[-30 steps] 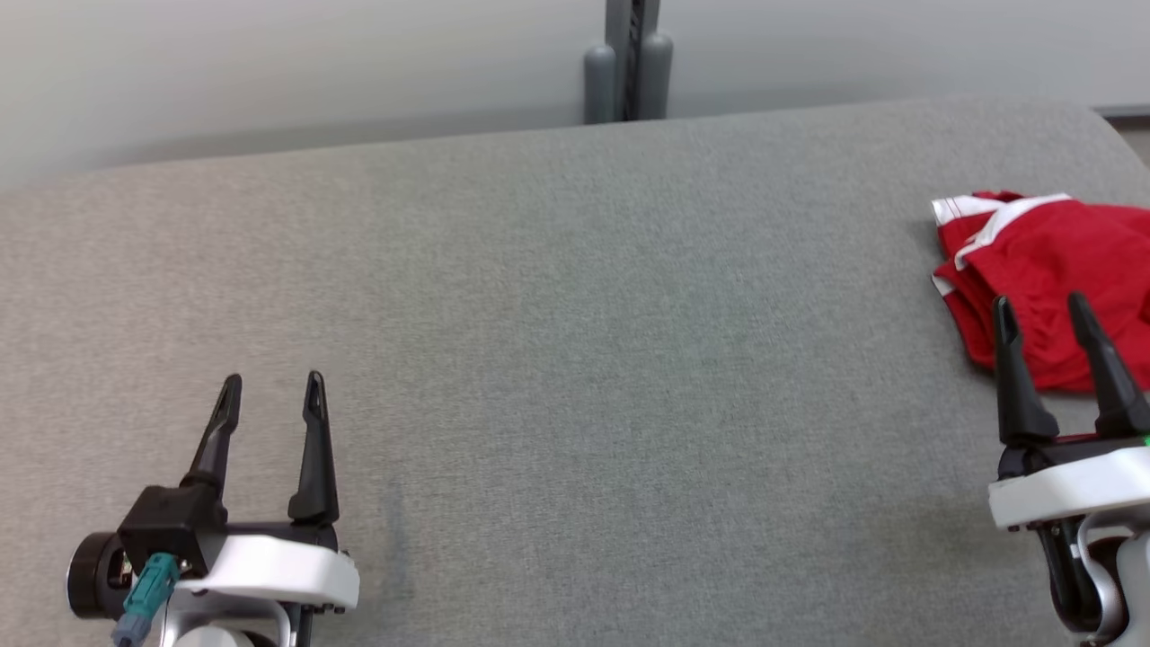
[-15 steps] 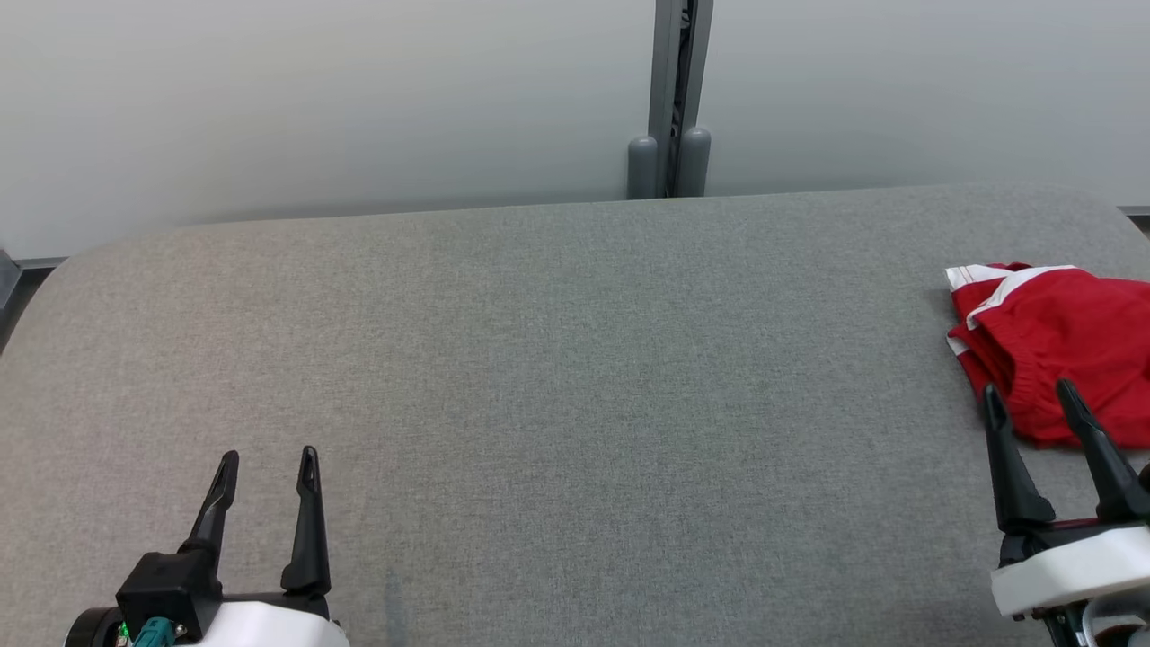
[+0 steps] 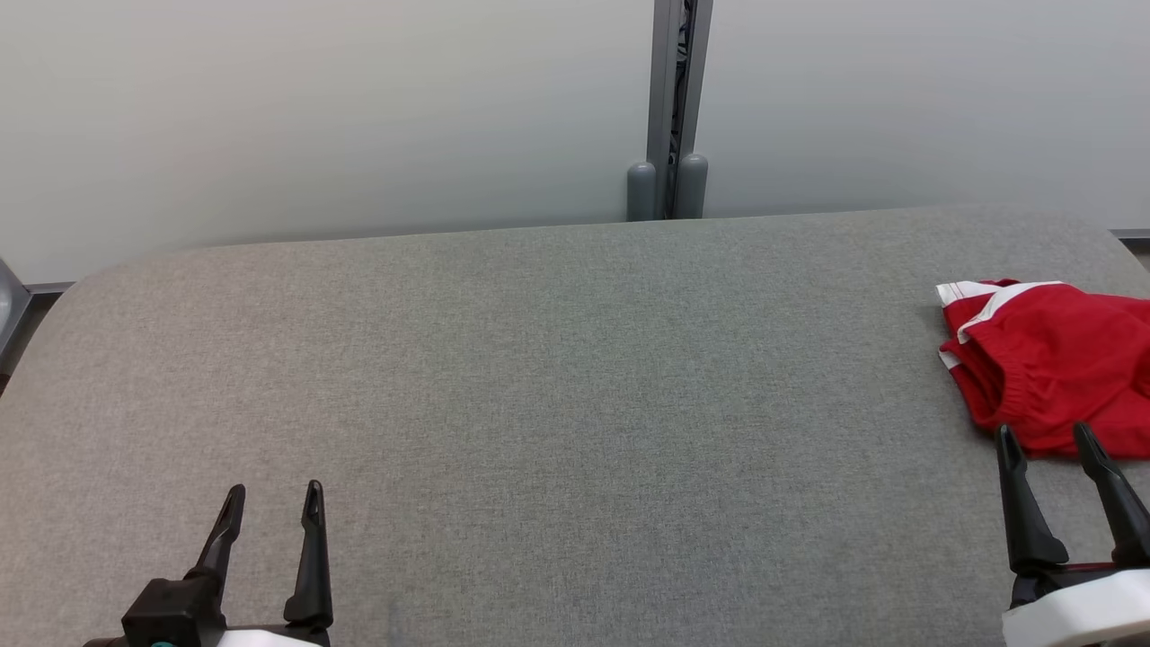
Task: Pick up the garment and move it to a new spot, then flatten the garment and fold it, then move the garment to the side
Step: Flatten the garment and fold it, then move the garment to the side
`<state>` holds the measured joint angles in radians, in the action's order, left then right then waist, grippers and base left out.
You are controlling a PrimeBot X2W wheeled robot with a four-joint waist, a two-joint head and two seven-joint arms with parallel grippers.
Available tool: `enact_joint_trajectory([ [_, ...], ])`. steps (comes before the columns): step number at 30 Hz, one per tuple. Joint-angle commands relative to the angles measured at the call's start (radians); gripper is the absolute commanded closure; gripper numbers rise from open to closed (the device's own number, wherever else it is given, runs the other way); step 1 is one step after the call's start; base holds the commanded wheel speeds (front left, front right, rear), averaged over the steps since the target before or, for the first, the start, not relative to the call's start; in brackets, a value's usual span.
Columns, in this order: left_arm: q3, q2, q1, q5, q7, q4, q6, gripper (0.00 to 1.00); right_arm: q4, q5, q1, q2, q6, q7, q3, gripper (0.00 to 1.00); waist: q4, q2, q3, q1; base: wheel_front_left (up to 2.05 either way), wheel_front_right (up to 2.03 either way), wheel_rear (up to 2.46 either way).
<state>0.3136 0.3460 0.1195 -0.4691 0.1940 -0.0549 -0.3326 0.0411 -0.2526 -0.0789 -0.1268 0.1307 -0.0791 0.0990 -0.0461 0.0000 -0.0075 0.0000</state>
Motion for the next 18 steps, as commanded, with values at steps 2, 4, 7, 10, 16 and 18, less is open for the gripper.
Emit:
enact_joint_trajectory([
  [2, 0.000, 0.007, -0.001, -0.006, -0.002, -0.004, -0.002, 0.00, 0.008, 0.004, -0.014, 0.005, 0.000, 0.004, 0.010, 0.00, 0.002, 0.0000, 0.000, 0.0000, 0.00, 0.00, 0.00],
  [4, 0.002, 0.008, -0.007, -0.006, -0.002, -0.005, 0.000, 0.00, 0.013, 0.005, -0.015, 0.007, 0.000, 0.006, 0.012, 0.00, 0.004, 0.0000, 0.000, 0.0000, 0.00, 0.00, 0.00],
  [7, 0.004, 0.009, -0.016, -0.005, -0.003, -0.005, 0.001, 0.00, 0.019, 0.007, -0.018, 0.009, 0.000, 0.008, 0.014, 0.00, 0.006, 0.0000, 0.001, 0.0000, 0.00, 0.00, 0.00],
  [10, 0.006, 0.010, -0.021, -0.004, -0.002, -0.003, 0.002, 0.00, 0.026, 0.007, -0.019, 0.008, 0.000, 0.002, 0.015, 0.00, 0.007, 0.0000, 0.002, 0.0000, 0.00, 0.00, 0.00],
  [16, 0.012, 0.008, -0.030, -0.004, -0.001, 0.003, 0.003, 0.00, 0.030, 0.001, -0.024, 0.007, 0.000, 0.000, 0.018, 0.00, 0.009, 0.0000, 0.007, 0.0000, 0.00, 0.00, 0.00],
  [18, 0.013, 0.008, -0.032, -0.003, 0.000, 0.005, 0.003, 0.00, 0.031, -0.001, -0.026, 0.007, 0.000, 0.000, 0.020, 0.00, 0.010, 0.0000, 0.009, 0.0000, 0.00, 0.00, 0.00],
])
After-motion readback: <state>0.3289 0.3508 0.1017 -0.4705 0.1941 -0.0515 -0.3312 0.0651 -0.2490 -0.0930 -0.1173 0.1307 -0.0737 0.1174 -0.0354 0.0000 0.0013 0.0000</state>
